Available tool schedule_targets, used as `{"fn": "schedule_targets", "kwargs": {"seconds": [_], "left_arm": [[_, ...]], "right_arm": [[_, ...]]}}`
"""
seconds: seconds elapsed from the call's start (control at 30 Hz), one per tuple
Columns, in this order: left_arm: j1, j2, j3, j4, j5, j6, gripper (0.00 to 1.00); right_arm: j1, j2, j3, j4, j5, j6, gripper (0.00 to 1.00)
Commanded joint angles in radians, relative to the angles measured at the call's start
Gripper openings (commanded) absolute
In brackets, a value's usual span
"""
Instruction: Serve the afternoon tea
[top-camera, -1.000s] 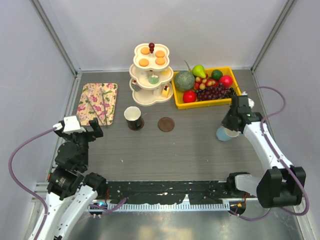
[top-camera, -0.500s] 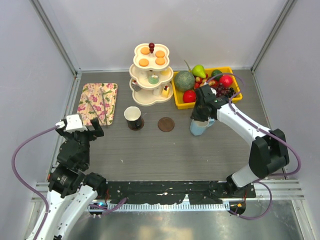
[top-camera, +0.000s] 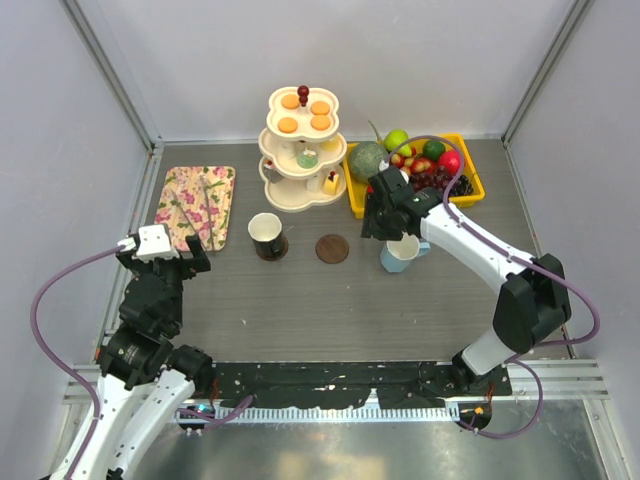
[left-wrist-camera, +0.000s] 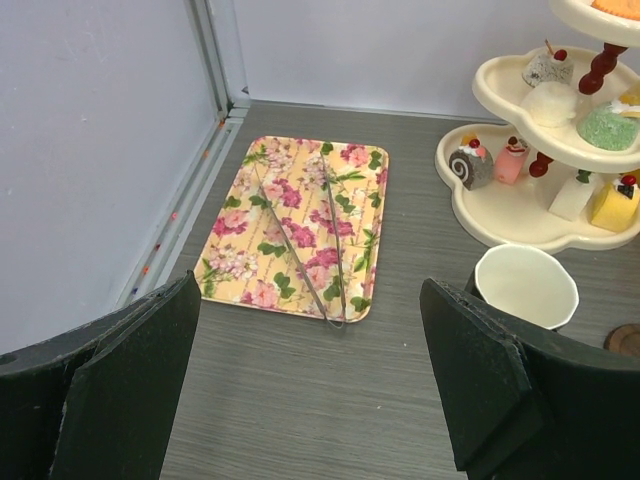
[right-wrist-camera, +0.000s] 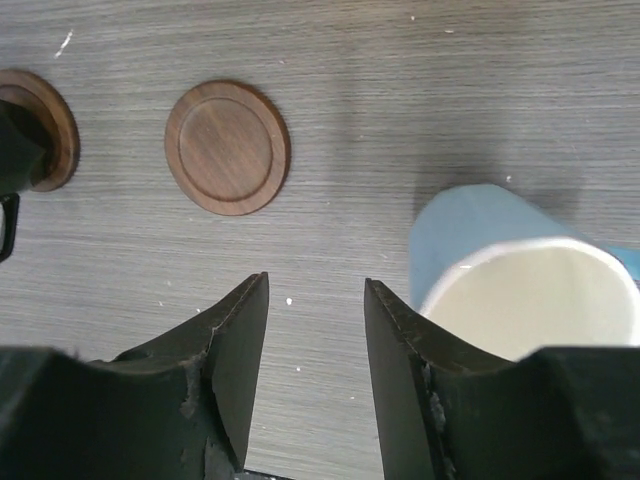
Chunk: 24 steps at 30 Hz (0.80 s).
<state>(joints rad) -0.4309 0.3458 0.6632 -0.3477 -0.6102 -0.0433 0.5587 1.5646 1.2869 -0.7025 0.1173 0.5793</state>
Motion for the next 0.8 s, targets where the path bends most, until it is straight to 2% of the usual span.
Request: {"fn": "schedule_targets", "kwargs": {"seconds": [0.0,0.1,0.17,0.2,0.4,0.5,0.6,0.77], "left_arm": [[-0.003,-0.005,-0.002,0.062,-0.010,0.008,0.99],[-0.003,-0.002,0.001,0.058,-0.003,0.005,0.99],[-0.003,-0.002,0.001,0.055,-0.003,0.005,0.99],[-0.003,-0.001,0.001,0.056,-0.002,0.005,0.99],[-0.003,-0.007,-0.001,0.056,0.001,0.005,0.99],[-0.003,-0.007,-0.001,0.055,0.003,0.003,0.99],[-0.003,-0.010,0.001,0.056,0.003,0.005,0.99],[-0.003,-0.011,-0.001,0.056,0.004,0.005,0.99]], "right_arm": [[-0.002,-0.072,-0.003,-0.046,0.008,-0.077,0.50],[-0.003,-0.103,0.005,-0.071,0.012,-0.130,0.54],[-0.002,-0.132,0.022,-0.072,-0.008,-0.192,0.60],[-0.003,-0.141,0.034,-0.081,-0.013,-0.246,0.65],[-0.002,-0.170,0.060,-0.172,0.005,-0.574,0.77],[-0.002,-0.163,0.072,-0.219,-0.019,-0.746,0.79],[-0.002,-0.127,0.089,-0.270,-0.085,-0.832,0.79],[-0.002,-0.052,0.112,-0.314,-0.027,-0.949,0.80]]}}
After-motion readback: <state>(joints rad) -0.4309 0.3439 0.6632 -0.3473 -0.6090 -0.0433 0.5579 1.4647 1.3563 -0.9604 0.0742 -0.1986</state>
